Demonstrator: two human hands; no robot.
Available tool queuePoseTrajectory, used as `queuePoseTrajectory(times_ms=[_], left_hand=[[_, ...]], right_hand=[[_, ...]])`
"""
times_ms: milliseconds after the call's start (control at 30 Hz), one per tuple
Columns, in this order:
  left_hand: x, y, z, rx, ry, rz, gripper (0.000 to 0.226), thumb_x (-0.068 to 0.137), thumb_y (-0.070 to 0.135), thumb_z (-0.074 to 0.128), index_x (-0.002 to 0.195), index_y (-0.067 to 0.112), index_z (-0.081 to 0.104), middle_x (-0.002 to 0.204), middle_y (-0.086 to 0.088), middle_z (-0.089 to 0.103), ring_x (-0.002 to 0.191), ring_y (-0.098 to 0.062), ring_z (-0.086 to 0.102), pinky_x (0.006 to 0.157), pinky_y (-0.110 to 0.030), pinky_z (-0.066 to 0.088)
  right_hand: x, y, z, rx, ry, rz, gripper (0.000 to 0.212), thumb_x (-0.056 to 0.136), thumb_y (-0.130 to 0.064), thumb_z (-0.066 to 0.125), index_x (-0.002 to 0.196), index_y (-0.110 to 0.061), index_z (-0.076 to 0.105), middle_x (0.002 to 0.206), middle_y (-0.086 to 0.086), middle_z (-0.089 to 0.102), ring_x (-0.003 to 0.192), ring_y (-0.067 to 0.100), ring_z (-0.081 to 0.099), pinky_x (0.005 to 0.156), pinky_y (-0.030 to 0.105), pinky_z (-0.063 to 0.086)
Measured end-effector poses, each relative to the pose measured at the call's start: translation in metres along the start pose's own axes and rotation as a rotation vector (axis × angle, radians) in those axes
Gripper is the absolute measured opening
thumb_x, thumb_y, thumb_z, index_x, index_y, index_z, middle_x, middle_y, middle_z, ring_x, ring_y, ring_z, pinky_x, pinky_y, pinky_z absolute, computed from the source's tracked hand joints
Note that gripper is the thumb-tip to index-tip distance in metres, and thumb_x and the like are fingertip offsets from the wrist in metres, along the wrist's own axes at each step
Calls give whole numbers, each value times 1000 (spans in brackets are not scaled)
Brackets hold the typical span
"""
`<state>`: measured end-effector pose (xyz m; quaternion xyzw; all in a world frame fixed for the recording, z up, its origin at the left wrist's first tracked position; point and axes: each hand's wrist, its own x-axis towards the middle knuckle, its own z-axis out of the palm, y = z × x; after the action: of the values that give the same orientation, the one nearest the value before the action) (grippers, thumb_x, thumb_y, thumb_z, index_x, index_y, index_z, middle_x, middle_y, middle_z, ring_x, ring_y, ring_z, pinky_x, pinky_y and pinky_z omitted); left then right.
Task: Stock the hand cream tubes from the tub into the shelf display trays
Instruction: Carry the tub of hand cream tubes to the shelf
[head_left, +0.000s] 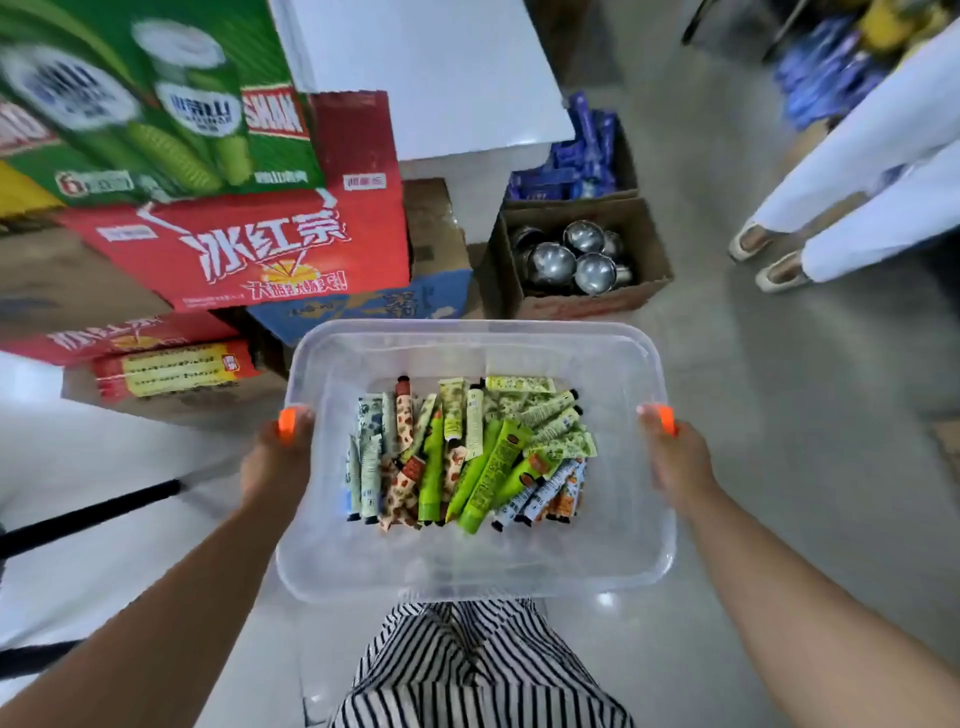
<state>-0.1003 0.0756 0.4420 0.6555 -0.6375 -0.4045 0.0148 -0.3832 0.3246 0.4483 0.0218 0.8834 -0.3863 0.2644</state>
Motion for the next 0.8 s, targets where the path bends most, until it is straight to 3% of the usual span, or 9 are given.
queuePoseTrajectory(times_ms=[100, 167, 233, 300, 400, 533, 700, 800], left_hand=[[-22, 30, 4, 67, -53, 166, 43, 97, 38, 37, 102, 0, 56, 89, -24, 54, 89, -42, 56, 71, -37, 36], [-33, 47, 11, 78, -75, 215, 46, 97, 38, 38, 109, -4, 54, 97, -28, 55, 96, -45, 55, 72, -37, 33], [-54, 68, 23, 99, -122, 300, 51, 96, 42, 38, 112, -4, 54, 101, -29, 56, 98, -44, 55, 75, -40, 36], [-81, 91, 38, 114, -172, 368, 44, 96, 41, 40, 102, 1, 57, 89, -23, 53, 94, -41, 54, 77, -39, 36], [-121, 120, 70, 144, -272, 488, 35, 96, 40, 41, 77, 13, 53, 80, -15, 50, 86, -34, 52, 76, -38, 37], [-176, 157, 141, 199, -412, 609, 47, 95, 44, 41, 111, 3, 57, 104, -22, 60, 101, -40, 58, 77, -39, 44], [-267, 197, 239, 305, -506, 811, 46, 91, 51, 43, 104, 9, 60, 92, -20, 63, 86, -37, 59, 81, -43, 46], [-320, 219, 295, 411, -557, 935, 44, 91, 49, 45, 92, 7, 60, 83, -19, 62, 75, -33, 56, 70, -37, 43]], right_hand=[[-29, 24, -36, 20, 83, 48, 50, 81, -50, 59, 54, -12, 43, 43, 1, 39, 44, 16, 39, 51, 31, 29], [-46, 45, -59, 60, 146, 113, 48, 89, -42, 55, 53, -11, 43, 48, 6, 39, 49, 22, 39, 54, 32, 30], [-67, 70, -87, 122, 215, 142, 43, 90, -40, 53, 67, -4, 58, 57, 11, 42, 59, 24, 43, 60, 32, 32], [-87, 98, -116, 178, 291, 182, 44, 90, -41, 53, 74, -1, 61, 61, 11, 42, 65, 23, 44, 61, 32, 31], [-110, 148, -157, 289, 385, 283, 46, 87, -49, 53, 58, -16, 39, 54, 5, 33, 53, 22, 37, 57, 32, 30], [-135, 217, -218, 405, 513, 414, 52, 84, -55, 53, 54, -18, 31, 51, 5, 33, 47, 20, 33, 54, 31, 30], [-159, 301, -295, 557, 683, 511, 54, 83, -53, 55, 51, -19, 29, 49, 4, 30, 46, 21, 31, 51, 30, 26], [-180, 341, -335, 633, 790, 570, 53, 84, -52, 56, 52, -19, 30, 49, 4, 31, 45, 20, 32, 49, 27, 25]])
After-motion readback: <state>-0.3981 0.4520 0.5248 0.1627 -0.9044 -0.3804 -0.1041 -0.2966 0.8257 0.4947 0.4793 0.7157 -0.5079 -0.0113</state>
